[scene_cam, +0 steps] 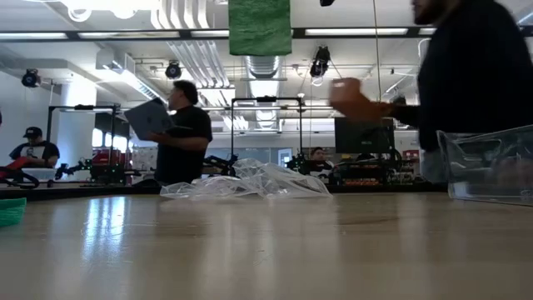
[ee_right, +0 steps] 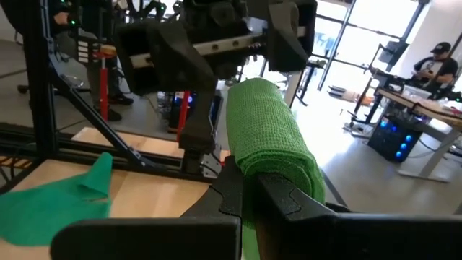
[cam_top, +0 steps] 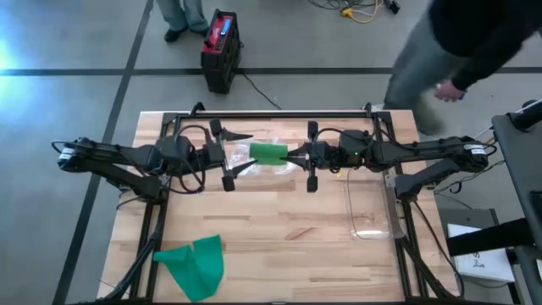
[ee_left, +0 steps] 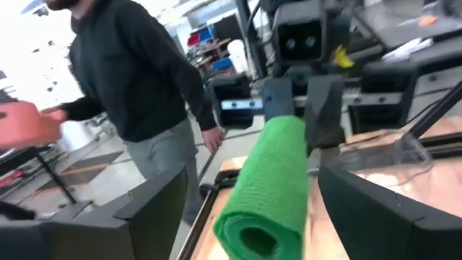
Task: Roll bandage
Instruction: Roll the green bandage
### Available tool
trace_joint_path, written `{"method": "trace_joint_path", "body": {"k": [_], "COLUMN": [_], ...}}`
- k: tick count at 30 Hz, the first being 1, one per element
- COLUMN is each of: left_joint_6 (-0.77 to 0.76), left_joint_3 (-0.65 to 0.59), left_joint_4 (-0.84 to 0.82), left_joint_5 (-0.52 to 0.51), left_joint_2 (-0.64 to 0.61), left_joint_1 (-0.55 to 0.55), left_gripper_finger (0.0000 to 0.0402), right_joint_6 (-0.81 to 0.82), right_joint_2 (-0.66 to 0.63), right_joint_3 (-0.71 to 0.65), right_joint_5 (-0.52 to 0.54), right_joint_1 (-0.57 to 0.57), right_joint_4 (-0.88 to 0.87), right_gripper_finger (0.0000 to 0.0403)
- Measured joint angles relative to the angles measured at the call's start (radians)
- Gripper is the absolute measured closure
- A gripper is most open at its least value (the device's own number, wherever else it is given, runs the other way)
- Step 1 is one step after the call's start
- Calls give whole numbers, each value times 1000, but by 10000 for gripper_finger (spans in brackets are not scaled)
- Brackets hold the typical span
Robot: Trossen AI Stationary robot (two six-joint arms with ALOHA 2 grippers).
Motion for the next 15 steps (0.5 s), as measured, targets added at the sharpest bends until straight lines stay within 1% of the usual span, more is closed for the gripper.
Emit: {"method": "trace_joint_path", "body": {"k": [3,6,11,15], "left_joint_6": [10,17,28,28], "left_joint_3": [-1,-1,-1,-1], "left_joint_4": [-11,-19,-19,-36], "left_joint_5": [-40,-52,-148,-163], "left_joint_2": [10,13,12,12], "left_joint_1": [1,2,1,1], "left_gripper_finger": [104,111,121,125], "right_joint_6": [2,8,8,8], "right_joint_2": [0,0,0,0], "right_joint_3": [0,0,0,0], "right_joint_5": [-1,-1,-4,-5], "right_joint_1": [1,1,1,4], "right_joint_4": [-3,-3,-3,-4], "right_gripper_finger": [400,400,400,400]}}
